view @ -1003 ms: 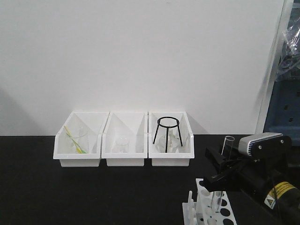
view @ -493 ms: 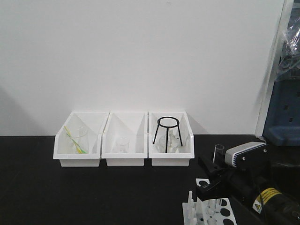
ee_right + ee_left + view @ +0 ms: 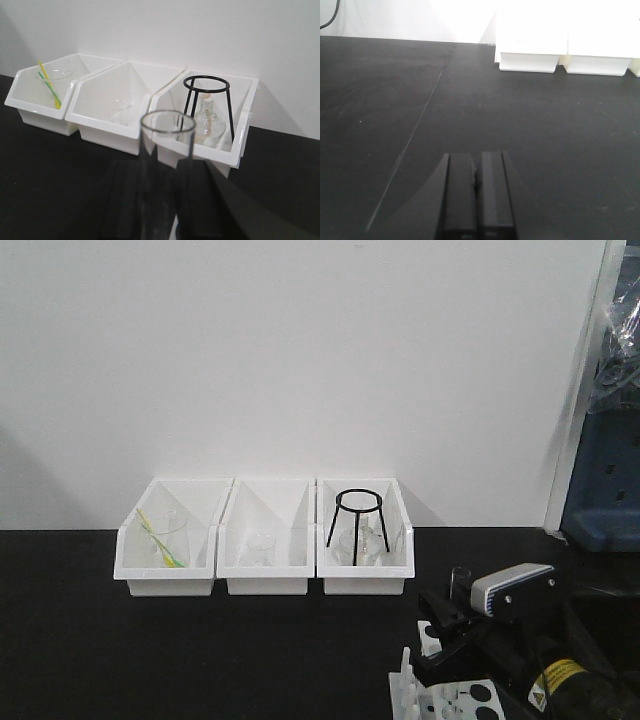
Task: Flip and reinsert test tube from rack
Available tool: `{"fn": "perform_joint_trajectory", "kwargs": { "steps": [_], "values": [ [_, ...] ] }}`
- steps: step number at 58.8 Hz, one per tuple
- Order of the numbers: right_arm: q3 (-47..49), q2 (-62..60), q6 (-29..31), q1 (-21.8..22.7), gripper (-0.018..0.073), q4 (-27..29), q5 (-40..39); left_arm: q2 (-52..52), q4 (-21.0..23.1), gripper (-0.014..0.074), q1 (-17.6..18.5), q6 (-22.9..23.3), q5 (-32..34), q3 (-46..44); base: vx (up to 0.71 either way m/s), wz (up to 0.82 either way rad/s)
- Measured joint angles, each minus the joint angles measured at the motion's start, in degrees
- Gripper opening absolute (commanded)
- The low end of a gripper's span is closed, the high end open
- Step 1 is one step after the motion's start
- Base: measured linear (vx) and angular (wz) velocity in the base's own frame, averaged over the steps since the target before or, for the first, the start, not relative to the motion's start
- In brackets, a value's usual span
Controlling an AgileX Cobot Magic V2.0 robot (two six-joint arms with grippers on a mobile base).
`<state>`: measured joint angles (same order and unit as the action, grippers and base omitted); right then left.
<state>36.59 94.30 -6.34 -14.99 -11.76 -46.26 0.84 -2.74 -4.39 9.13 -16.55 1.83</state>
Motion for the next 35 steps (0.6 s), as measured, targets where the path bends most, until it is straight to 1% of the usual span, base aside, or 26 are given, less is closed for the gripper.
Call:
{"fn": "perform_joint_trajectory", "kwargs": {
  "steps": [9,24,30,35],
  "values": [
    [-2.9,2.1,0.2,0.0,0.0084,0.4,-5.2,0.0,0.0,-0.0006,0.0,0.0,0.0,0.0,0.00,0.00],
    [-3.6,5.0,0.2,0.0,0.0092,-0.6,-7.0,0.0,0.0,-0.0006,0.0,0.0,0.0,0.0,0.00,0.00],
    [-3.6,6.0,0.0,0.0,0.0120,-1.6,-7.0,0.0,0.0,-0.0006,0.0,0.0,0.0,0.0,0.00,0.00],
    [-3.6,6.8,-1.3,0.0,0.0179,-2.2,-7.0,0.0,0.0,-0.0006,0.0,0.0,0.0,0.0,0.00,0.00]
  ]
}}
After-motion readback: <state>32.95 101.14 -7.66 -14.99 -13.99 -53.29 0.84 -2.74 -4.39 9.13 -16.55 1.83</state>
